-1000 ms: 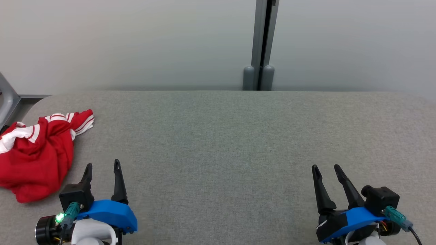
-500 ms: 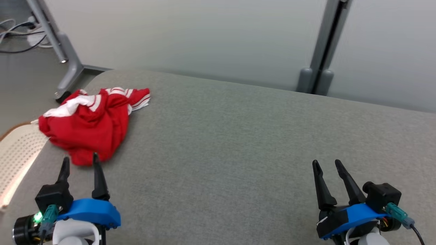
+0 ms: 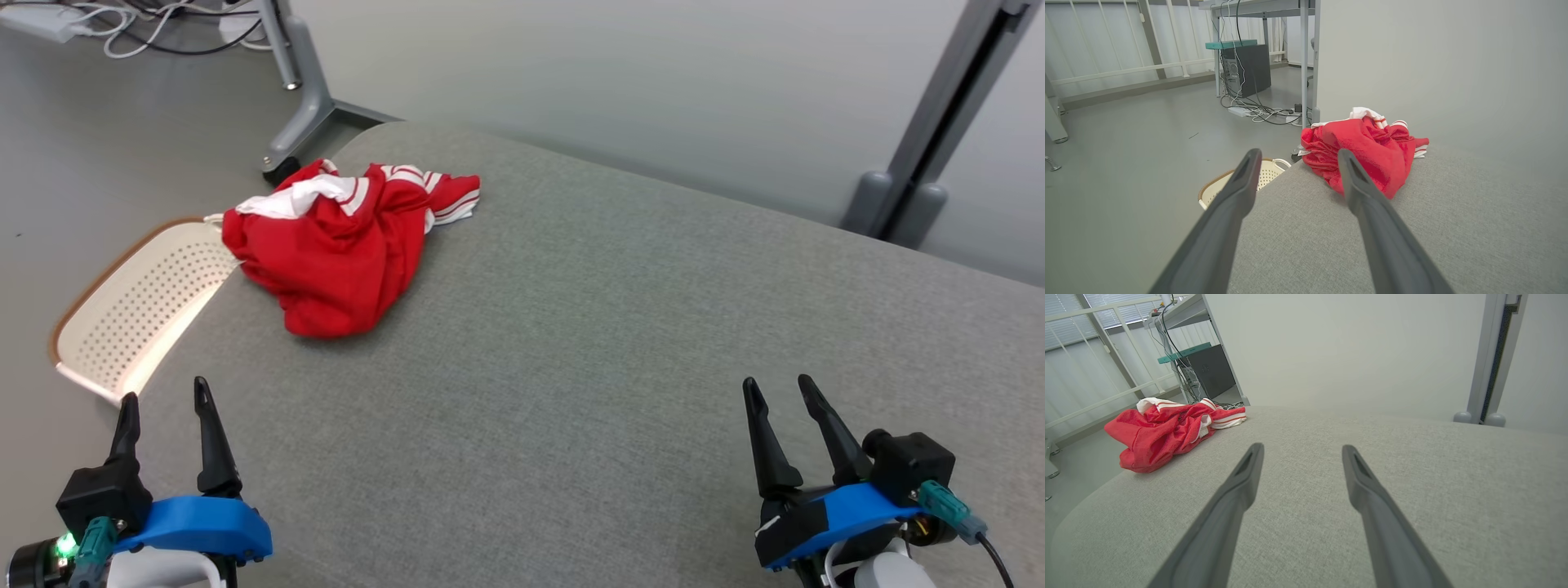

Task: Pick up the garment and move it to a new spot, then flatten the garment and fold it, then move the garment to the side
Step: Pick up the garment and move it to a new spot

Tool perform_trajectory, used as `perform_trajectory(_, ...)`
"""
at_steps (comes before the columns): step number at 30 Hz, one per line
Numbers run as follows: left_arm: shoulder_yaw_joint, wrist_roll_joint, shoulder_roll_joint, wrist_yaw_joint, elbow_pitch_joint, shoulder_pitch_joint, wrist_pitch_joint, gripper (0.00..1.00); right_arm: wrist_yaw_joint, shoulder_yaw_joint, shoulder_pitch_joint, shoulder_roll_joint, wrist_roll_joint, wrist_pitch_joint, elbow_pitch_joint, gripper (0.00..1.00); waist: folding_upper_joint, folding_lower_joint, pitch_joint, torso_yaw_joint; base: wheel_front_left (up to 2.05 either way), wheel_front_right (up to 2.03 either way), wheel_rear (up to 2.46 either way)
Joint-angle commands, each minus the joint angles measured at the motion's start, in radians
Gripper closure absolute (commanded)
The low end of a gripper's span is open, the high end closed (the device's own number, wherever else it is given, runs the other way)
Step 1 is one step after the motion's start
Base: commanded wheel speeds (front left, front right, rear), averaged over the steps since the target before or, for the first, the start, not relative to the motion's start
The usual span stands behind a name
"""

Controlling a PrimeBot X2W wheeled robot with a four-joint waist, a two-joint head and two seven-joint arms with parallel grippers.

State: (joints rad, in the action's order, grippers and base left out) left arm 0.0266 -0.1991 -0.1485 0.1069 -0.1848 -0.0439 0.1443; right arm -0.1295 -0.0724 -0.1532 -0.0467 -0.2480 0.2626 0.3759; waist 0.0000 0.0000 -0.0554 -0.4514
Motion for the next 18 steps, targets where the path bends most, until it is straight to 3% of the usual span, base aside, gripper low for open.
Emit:
perform_trajectory(1,0.006,-0.001,0.002,0.010,0.008,0.007,0.009,0.00,-0.002,-0.001,-0.010,-0.007,0.005,0.003,-0.004,0.00,0.0000,0.0000,-0.017,-0.026,0.00,0.00,0.00)
perform_trajectory(9,0.021,-0.021,-0.007,0.016,-0.001,0.016,0.034,0.00,-0.002,-0.015,-0.013,-0.007,0.011,0.003,-0.008,0.00,0.0000,0.0000,-0.026,-0.034,0.00,0.00,0.00)
perform_trajectory(18,0.050,-0.048,-0.042,0.005,-0.014,-0.062,0.040,0.00,-0.002,-0.011,-0.035,-0.007,0.055,0.004,-0.039,0.00,0.0000,0.0000,-0.071,0.035,0.00,0.00,0.00)
